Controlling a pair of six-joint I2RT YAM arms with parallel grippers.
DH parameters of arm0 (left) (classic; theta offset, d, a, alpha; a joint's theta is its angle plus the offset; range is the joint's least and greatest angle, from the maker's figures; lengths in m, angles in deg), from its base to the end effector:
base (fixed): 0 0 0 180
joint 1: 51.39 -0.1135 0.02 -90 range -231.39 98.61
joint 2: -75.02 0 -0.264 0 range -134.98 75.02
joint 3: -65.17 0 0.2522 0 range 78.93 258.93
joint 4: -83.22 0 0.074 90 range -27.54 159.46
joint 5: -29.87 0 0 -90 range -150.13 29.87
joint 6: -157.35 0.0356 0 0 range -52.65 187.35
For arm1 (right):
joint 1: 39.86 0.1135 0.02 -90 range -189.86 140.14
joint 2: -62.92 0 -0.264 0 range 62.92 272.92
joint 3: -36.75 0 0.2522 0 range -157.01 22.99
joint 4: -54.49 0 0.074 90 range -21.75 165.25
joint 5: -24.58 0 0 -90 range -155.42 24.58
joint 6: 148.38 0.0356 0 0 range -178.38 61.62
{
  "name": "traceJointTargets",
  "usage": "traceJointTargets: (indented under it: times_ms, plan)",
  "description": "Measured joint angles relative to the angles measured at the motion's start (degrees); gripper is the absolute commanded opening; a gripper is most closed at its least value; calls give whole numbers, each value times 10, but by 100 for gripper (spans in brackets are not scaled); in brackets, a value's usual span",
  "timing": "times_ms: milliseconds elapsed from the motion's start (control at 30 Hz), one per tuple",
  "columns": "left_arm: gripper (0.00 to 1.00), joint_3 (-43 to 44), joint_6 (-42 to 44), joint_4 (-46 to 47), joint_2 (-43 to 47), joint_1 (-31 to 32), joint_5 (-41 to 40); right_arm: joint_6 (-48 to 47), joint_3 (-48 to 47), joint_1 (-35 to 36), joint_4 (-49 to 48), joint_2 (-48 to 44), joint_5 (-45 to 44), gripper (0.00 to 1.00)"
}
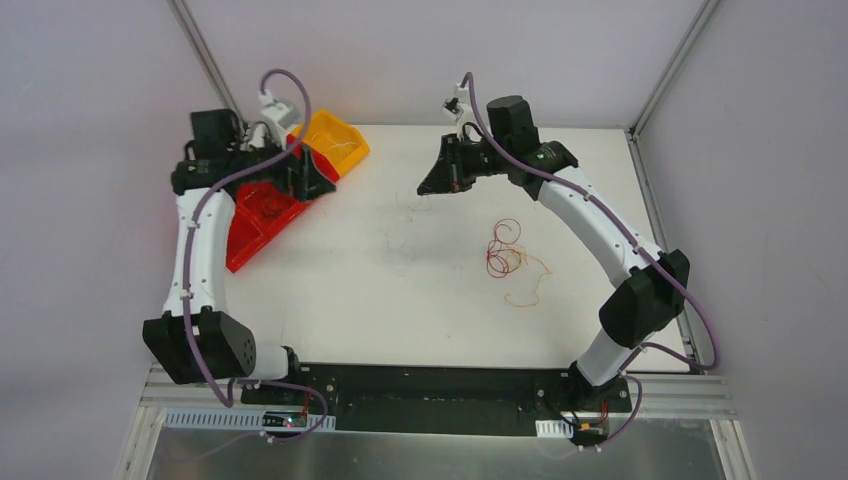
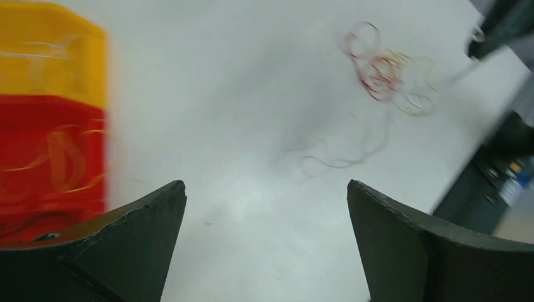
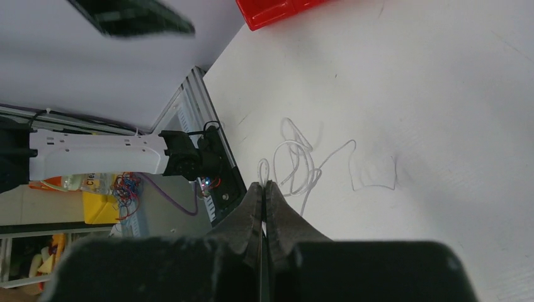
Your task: Untangle the cables
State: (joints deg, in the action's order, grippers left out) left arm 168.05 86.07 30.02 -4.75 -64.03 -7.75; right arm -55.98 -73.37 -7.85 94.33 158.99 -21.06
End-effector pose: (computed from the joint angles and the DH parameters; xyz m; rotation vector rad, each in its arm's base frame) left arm 0.2871 0.0355 0.4243 0.6225 1.8218 -0.5886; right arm 0.3108 0.2237 0.3940 -1.0093 1.8094 1.1542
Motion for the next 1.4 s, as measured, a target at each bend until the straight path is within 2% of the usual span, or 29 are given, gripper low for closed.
traceJointTargets:
  times_ms: [133,267,467,533,600,700,733,800,867,900,1033,1067,1100,1133,1200,1333,1400]
  plan:
    - [99,-136,-22,24,34,115,36,31,12,1,-24,0,4,0]
    - [99,-235,-90,119,64,228,21,50,20,10,-35,1,10,0]
    - [99,-274,-142,282,76,297,-40,71,20,34,-54,1,11,0]
    - [95,-289,-144,328,76,316,-58,79,21,38,-63,1,11,0]
    - [88,-307,-139,363,76,336,-76,93,21,42,-74,1,10,0]
    - [69,-337,-132,403,75,365,-106,116,21,42,-93,2,9,0]
    - [61,-344,-132,412,73,372,-113,124,20,42,-100,2,8,0]
    - [38,-348,-133,427,70,382,-129,139,19,42,-110,3,7,0]
    - [6,-349,-137,439,69,382,-142,150,17,42,-117,5,6,0]
    - [0,-349,-135,443,70,381,-144,153,17,40,-123,7,-1,0]
    - [0,-350,-144,435,92,376,-163,165,17,18,-126,8,-3,2]
    - [0,-349,-149,430,102,369,-164,166,18,8,-126,8,-4,13]
    - [0,-348,-152,424,109,361,-164,166,21,-3,-126,8,-5,27]
    - [0,-338,-157,408,115,344,-161,168,24,-15,-125,8,-7,46]
    - [0,-304,-165,373,111,301,-155,171,33,-39,-122,8,-13,71]
    - [0,-181,-168,308,43,210,-160,162,42,-76,-111,8,-31,97]
    - [0,-113,-170,291,-9,174,-170,157,42,-84,-106,8,-41,99]
